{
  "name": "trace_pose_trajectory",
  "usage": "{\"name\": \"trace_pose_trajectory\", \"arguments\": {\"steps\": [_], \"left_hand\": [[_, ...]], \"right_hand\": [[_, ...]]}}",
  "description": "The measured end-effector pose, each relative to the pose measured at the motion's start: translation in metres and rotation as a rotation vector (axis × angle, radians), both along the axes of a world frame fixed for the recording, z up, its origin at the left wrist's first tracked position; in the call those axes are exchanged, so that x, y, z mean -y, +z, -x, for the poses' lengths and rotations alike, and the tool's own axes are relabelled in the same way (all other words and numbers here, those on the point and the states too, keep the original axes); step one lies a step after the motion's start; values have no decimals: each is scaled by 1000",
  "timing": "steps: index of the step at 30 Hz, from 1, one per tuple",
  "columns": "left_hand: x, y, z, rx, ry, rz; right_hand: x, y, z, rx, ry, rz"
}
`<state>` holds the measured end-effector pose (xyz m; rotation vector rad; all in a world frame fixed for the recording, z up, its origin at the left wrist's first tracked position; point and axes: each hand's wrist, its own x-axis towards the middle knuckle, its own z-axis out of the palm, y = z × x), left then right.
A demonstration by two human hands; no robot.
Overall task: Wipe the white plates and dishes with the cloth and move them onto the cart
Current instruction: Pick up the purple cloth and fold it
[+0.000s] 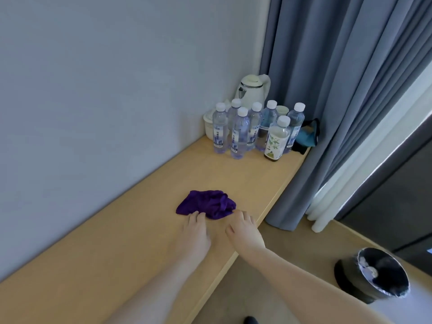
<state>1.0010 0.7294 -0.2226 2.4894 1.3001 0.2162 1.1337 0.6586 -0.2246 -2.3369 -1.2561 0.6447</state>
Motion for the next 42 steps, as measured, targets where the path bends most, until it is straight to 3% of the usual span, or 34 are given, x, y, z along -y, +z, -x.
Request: {"name": "trace_pose_trajectory", "arguments": {"steps": [12, 17, 19, 26, 29, 32, 35, 38, 42], "left_hand": [[-37, -12, -64, -75, 168, 104], [-46, -9, -56, -13, 178, 121], [-44, -7, -51, 71, 214, 111], [-55, 28, -27, 462, 362, 132], [-68, 50, -19, 514, 359, 30], [-76, 65, -7, 515, 337, -131], [-70, 66, 9, 499, 259, -174], [-51, 48, 32, 342, 203, -153], [-17, 13, 64, 126, 170, 33]], "right_hand": [[-72, -10, -50, -270, 72, 38], [-77, -11, -45, -96, 71, -99], [-79, -6, -43, -115, 46, -186], [-98, 36, -36, -512, -63, -378], [-111, 66, -26, -699, -82, -455], [-112, 93, -19, -760, -17, -530], [-101, 96, -13, -606, 198, -555], [-81, 69, -6, -280, 411, -387], [-42, 25, 8, -168, 613, -119]]}}
